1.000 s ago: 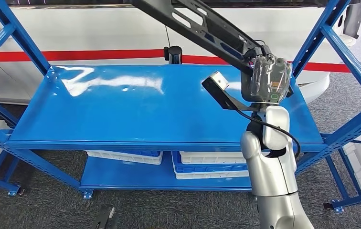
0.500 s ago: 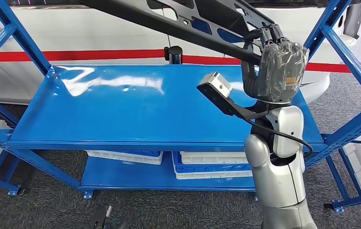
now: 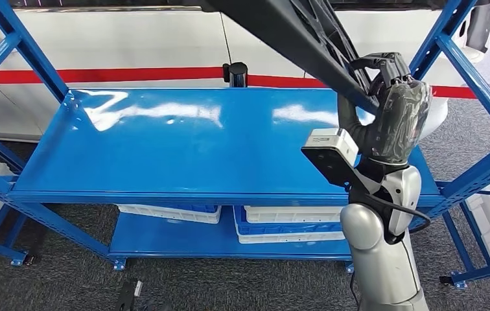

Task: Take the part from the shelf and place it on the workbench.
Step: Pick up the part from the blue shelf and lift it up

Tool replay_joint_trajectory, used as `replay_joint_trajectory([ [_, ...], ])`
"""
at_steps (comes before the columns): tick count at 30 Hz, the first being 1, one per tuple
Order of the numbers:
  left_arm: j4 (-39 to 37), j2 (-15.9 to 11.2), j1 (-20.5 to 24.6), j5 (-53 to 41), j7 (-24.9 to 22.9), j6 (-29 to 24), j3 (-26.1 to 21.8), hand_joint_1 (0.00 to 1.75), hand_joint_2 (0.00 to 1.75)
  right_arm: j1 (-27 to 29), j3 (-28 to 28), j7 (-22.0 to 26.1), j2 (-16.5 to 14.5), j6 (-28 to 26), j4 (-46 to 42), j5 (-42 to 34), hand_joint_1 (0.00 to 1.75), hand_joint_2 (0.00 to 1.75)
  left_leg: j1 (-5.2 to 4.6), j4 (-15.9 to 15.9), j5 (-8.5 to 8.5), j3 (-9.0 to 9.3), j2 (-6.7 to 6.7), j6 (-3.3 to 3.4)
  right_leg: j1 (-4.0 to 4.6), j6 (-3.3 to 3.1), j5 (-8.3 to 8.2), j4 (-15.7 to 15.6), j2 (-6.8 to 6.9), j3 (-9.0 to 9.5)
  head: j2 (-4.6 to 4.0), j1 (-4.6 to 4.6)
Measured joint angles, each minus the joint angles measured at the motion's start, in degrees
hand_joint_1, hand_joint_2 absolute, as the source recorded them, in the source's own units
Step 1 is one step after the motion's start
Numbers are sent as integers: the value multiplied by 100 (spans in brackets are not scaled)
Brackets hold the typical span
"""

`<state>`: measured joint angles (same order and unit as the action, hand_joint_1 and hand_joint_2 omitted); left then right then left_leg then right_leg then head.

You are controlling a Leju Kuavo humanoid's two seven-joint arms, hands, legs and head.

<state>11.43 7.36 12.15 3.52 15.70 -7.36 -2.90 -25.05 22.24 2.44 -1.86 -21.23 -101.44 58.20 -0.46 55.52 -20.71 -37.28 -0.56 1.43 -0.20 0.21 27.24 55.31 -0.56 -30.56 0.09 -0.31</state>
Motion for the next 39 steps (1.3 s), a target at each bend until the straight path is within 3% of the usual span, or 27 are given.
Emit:
replay_joint_trajectory([
  [6, 0, -37, -37, -1, 27, -44, -86, 0, 175, 109, 10, 171, 48, -65, -89, -602, 175, 175, -7, 54, -67, 1, 0, 57, -39, 64, 40, -5, 0, 47, 0, 0],
  [9, 0, -46, -41, -3, 74, -53, -115, 0, 175, 117, 11, 221, 64, -67, -156, -812, 175, 175, 13, 11, -54, 46, 5, 117, -25, 101, 92, 34, 3, 44, 0, -2],
  [11, 0, -46, -43, -1, 113, -47, -130, 0, 175, 114, 10, 246, 95, -67, -200, -933, 175, 175, 47, -46, -28, 95, 16, 152, -17, 81, 312, 410, 10, -123, 0, 9],
  [13, 0, -47, -49, 8, 138, -32, -145, 0, 175, 116, 5, 265, 147, -67, -216, -1049, 175, 175, 55, -52, -25, 101, 22, 162, -42, 56, 646, 1189, 13, -497, 0, 27],
  [15, 0, -48, -69, 32, 158, 0, -159, 0, 175, 126, -6, 289, 208, -67, -217, -1179, 175, 175, 63, -50, -24, 96, 21, 159, -77, 112, 782, 1724, 14, -764, 0, 32],
  [16, 0, -49, -81, 48, 169, 17, -169, 0, 175, 127, -15, 307, 233, -68, -216, -1239, 175, 175, 72, -46, -21, 95, 18, 152, -102, 172, 716, 1682, 15, -743, 0, 34],
  [18, 0, -52, -99, 83, 196, 42, -202, 0, 175, 119, -30, 348, 266, -70, -216, -1337, 175, 175, 98, -15, -19, 88, 10, 105, -173, 322, 414, 998, 30, -388, 0, 42],
  [20, 0, -69, -108, 107, 218, 51, -237, 0, 175, 102, -33, 375, 276, -72, -215, -1401, 175, 175, 98, 60, -26, 51, -6, 20, -194, 375, 162, 372, 22, -40, 0, 64],
  [21, 0, -79, -110, 111, 224, 52, -249, 0, 175, 92, -34, 379, 282, -74, -214, -1416, 175, 175, 85, 104, -24, 26, -17, -20, -189, 349, 122, 266, 6, 16, 0, 73],
  [23, -1, -90, -122, 112, 229, 52, -271, 0, 175, 86, -38, 383, 289, -78, -211, -1430, 175, 175, 79, 156, 1, -19, -36, -83, -178, 249, 106, 310, -22, -54, 0, 49],
  [25, -2, -105, -140, 113, 231, 52, -291, 0, 175, 82, -39, 384, 290, -82, -209, -1436, 175, 175, 109, 286, -131, -110, -24, -135, -200, 136, 66, 330, -12, -119, 0, 13],
  [26, -2, -112, -148, 113, 231, 52, -297, 0, 175, 80, -39, 384, 290, -85, -208, -1437, 175, 175, 124, 488, -320, -194, -9, -160, -206, 73, 27, 330, -1, -156, 0, -2],
  [28, -2, -117, -154, 114, 231, 52, -299, 0, 175, 80, -39, 384, 289, -86, -207, -1438, 175, 175, 131, 1196, -846, -428, 23, -195, -161, -30, -45, 333, 22, -243, 0, -26],
  [30, -2, -118, -158, 114, 231, 53, -300, 0, 175, 83, -38, 384, 289, -86, -206, -1438, 175, 175, 130, 1800, -1144, -564, 29, -198, -107, -76, -106, 338, 39, -333, 0, -32],
  [32, -2, -118, -161, 114, 231, 57, -301, 0, 175, 84, -38, 384, 289, -87, -205, -1438, 175, 175, 123, 1666, -1060, -322, 31, -151, -58, -86, -164, 340, 43, -404, 0, -34],
  [34, -2, -119, -158, 114, 231, 58, -301, 0, 175, 83, -38, 384, 289, -89, -206, -1438, 175, 175, 104, 1066, -859, 130, 29, -73, -27, -83, -201, 340, 42, -438, 0, -36],
  [36, -1, -136, -150, 120, 239, 57, -305, 0, 175, 75, -38, 396, 289, -90, -206, -1457, 175, 175, 60, 512, -800, 502, 37, 16, -23, -58, -242, 332, 49, -449, 0, -16],
  [37, -1, -145, -147, 128, 251, 54, -313, 0, 175, 67, -36, 408, 282, -91, -204, -1478, 175, 175, 26, 297, -771, 633, 38, 59, -31, -34, -269, 327, 58, -451, 0, -16],
  [39, 0, -157, -149, 162, 295, 44, -342, 0, 175, 44, -32, 433, 256, -91, -199, -1529, 175, 175, -28, 215, -707, 638, 42, 103, -55, 43, -327, 301, 74, -455, 0, -30],
])
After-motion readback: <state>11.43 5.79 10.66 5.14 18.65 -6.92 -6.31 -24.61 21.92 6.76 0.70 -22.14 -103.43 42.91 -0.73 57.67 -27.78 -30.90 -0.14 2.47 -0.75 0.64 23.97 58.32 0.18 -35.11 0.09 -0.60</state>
